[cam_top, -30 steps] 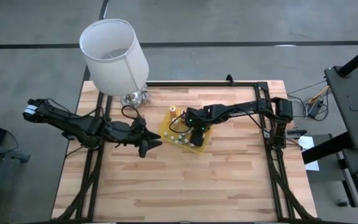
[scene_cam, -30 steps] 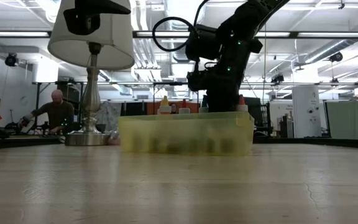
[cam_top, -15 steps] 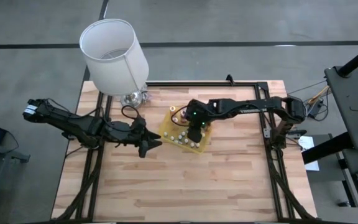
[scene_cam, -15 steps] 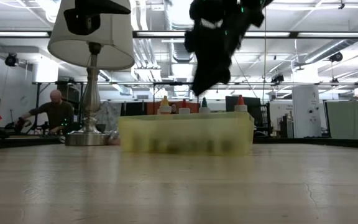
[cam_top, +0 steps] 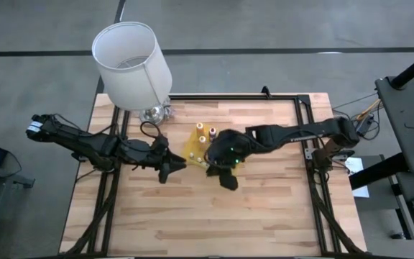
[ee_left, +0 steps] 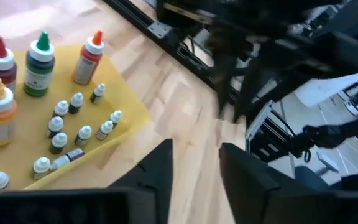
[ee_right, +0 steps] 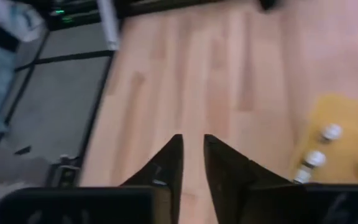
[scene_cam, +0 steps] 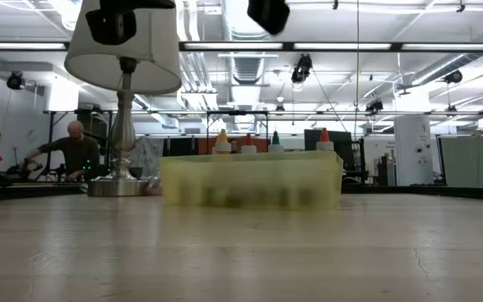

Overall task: Pick & Place food coloring
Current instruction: Return to Home Position

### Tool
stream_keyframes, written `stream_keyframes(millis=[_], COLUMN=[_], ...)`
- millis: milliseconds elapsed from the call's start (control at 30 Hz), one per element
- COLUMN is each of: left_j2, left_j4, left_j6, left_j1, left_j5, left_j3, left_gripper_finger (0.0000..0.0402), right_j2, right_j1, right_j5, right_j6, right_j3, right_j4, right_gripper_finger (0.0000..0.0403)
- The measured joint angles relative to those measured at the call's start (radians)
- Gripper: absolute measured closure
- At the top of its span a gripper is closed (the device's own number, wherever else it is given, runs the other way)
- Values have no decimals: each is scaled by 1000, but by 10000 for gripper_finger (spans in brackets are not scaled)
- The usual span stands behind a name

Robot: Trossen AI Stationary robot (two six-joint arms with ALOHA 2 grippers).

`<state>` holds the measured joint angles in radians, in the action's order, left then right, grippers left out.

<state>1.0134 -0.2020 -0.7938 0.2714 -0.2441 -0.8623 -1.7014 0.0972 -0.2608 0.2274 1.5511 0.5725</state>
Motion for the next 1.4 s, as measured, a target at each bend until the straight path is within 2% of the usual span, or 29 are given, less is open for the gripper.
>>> stream_keyframes(millis=[200, 367, 600, 833, 933, 1167, 1300, 1400], left_j2=[-4, -4, -4, -4, -3, -2, -1, -3], left_j4=[0, 0, 3, 3, 0, -6, -17, -2], left_j6=[34, 67, 100, -78, -91, -63, 14, 153], left_j1=[0, 0, 0, 0, 0, -1, -8, -7], left_j5=[77, 140, 178, 178, 178, 176, 153, 150], left_j3=[0, 0, 0, 0, 0, 0, 0, 0], left_gripper_finger=[359, 397, 401, 401, 401, 402, 402, 402], right_j2=[1, 1, 0, -1, -1, -1, -1, 6], right_j1=[93, 139, 164, 165, 165, 164, 147, 138], right_j5=[-6, -2, -1, -1, -1, -1, 1, 2], right_j6=[2, 8, 10, 145, 186, 152, 118, 14], right_j3=[57, 110, 173, 247, 271, 316, 342, 354], right_j4=[-11, -34, -83, -83, -85, -83, -82, -72], right_gripper_finger=[391, 394, 394, 394, 394, 394, 394, 394])
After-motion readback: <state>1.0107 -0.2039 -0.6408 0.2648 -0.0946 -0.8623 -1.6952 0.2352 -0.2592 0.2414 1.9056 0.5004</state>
